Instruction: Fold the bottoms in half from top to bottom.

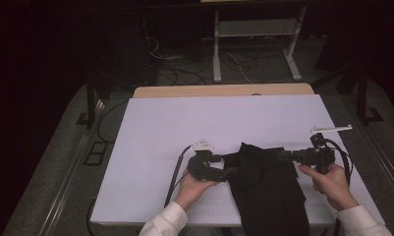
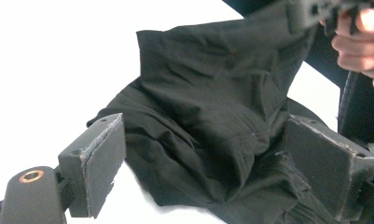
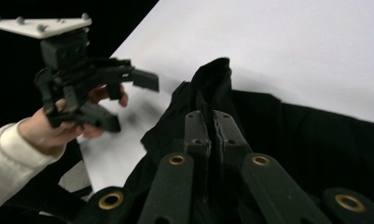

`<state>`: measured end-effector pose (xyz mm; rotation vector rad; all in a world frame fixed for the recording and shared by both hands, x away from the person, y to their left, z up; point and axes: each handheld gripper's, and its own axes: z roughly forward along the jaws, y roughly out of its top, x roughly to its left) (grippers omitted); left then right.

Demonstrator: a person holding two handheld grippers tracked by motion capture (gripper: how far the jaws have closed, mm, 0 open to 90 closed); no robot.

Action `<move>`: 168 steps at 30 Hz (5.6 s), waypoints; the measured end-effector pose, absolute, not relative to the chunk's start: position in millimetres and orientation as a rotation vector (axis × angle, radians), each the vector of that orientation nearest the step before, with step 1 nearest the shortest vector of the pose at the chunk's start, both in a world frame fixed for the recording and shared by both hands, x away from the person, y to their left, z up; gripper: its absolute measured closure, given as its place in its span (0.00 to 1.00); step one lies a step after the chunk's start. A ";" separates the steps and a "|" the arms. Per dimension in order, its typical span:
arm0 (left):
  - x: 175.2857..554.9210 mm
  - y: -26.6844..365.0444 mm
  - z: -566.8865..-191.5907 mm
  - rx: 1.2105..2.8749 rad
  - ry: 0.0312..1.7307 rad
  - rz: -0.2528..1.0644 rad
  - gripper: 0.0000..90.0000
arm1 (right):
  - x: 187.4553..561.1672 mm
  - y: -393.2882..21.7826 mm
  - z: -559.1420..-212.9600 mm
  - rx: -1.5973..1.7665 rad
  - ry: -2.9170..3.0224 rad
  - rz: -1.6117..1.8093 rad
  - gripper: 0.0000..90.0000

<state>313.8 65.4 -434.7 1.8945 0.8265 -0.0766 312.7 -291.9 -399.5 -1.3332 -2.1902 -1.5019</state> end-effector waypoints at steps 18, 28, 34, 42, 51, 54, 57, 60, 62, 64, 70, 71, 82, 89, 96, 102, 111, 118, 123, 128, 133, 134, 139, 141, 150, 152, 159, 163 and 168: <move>318.6 73.1 -437.6 1.845 0.872 -0.073 0.15 | 285.0 -296.8 -403.8 -1.266 -2.191 -1.458 0.94; 320.1 76.9 -437.1 1.815 0.890 -0.073 0.15 | 270.3 -304.0 -409.8 -1.212 -2.143 -1.424 0.94; 321.0 78.0 -438.2 1.811 0.896 -0.073 0.15 | 260.6 -307.7 -413.3 -1.189 -2.131 -1.395 0.94; 321.5 76.7 -440.0 1.822 0.893 -0.082 0.15 | 251.6 -313.1 -418.3 -1.168 -2.125 -1.359 0.94; 321.5 75.0 -442.3 1.829 0.894 -0.096 0.15 | 244.2 -317.1 -422.2 -1.149 -2.123 -1.325 0.94; 321.5 74.9 -442.5 1.831 0.895 -0.099 0.15 | 242.8 -318.6 -423.5 -1.137 -2.132 -1.322 0.94; 321.7 74.7 -443.1 1.831 0.897 -0.102 0.15 | 240.5 -320.0 -424.4 -1.132 -2.137 -1.307 0.94; 321.9 74.4 -443.9 1.833 0.897 -0.103 0.15 | 238.5 -320.9 -425.4 -1.115 -2.152 -1.290 0.94; 321.9 74.1 -444.1 1.834 0.896 -0.104 0.15 | 237.0 -321.5 -426.0 -1.107 -2.159 -1.276 0.94; 322.0 74.0 -444.3 1.838 0.895 -0.104 0.15 | 235.7 -322.5 -426.9 -1.103 -2.162 -1.268 0.94; 321.9 73.3 -445.2 1.840 0.895 -0.109 0.15 | 230.8 -325.7 -430.1 -1.073 -2.168 -1.238 0.93; 321.9 73.1 -445.4 1.841 0.894 -0.111 0.15 | 230.1 -325.3 -430.6 -1.065 -2.170 -1.231 0.93; 322.1 72.1 -446.1 1.843 0.894 -0.114 0.15 | 224.8 -318.4 -432.1 -1.008 -2.226 -1.178 0.62; 321.6 69.7 -446.6 1.858 0.893 -0.111 0.12 | 234.2 -321.7 -419.6 -1.105 -2.282 -1.362 0.30; 322.4 65.5 -448.0 1.884 0.894 -0.117 0.03 | 244.5 -324.9 -410.6 -1.214 -2.328 -1.471 0.07; 322.0 62.2 -445.8 1.910 0.884 -0.104 0.00 | 251.3 -328.3 -408.4 -1.232 -2.360 -1.481 0.00; 326.0 61.7 -439.5 1.909 0.884 -0.080 0.00 | 266.1 -327.1 -405.2 -1.235 -2.419 -1.454 0.00; 330.2 63.4 -435.8 1.925 0.894 -0.059 0.00 | 281.2 -324.5 -402.0 -1.234 -2.449 -1.439 0.00; 332.4 64.1 -433.5 1.947 0.891 -0.052 0.00 | 289.8 -324.0 -399.0 -1.238 -2.465 -1.440 0.00; 335.3 65.9 -432.2 1.957 0.894 -0.053 0.00 | 298.4 -323.3 -399.5 -1.236 -2.475 -1.424 0.00; 339.7 68.6 -430.7 1.966 0.897 -0.056 0.00 | 307.0 -322.3 -400.8 -1.237 -2.484 -1.415 0.00; 340.5 68.8 -430.3 1.965 0.899 -0.061 0.00 | 308.7 -322.3 -400.9 -1.234 -2.485 -1.415 0.00; 345.8 69.2 -427.5 1.975 0.897 -0.060 0.00 | 318.4 -322.1 -401.5 -1.236 -2.484 -1.421 0.00; 348.0 68.5 -426.7 1.971 0.893 -0.066 0.00 | 322.3 -321.4 -402.1 -1.246 -2.493 -1.411 0.00; 359.4 65.3 -426.1 1.982 0.897 -0.066 0.00 | 339.6 -320.5 -406.1 -1.264 -2.499 -1.399 0.00; 361.5 65.3 -427.0 1.982 0.900 -0.066 0.00 | 342.3 -320.6 -407.5 -1.272 -2.499 -1.395 0.00; 368.7 66.2 -434.5 1.976 0.923 -0.075 0.00 | 350.6 -322.8 -414.3 -1.297 -2.500 -1.373 0.00; 371.4 65.3 -438.9 1.979 0.929 -0.082 0.00 | 353.9 -322.7 -418.5 -1.307 -2.510 -1.349 0.00; 372.1 62.0 -442.3 1.976 0.930 -0.088 0.00 | 358.0 -321.3 -423.6 -1.316 -2.522 -1.323 0.00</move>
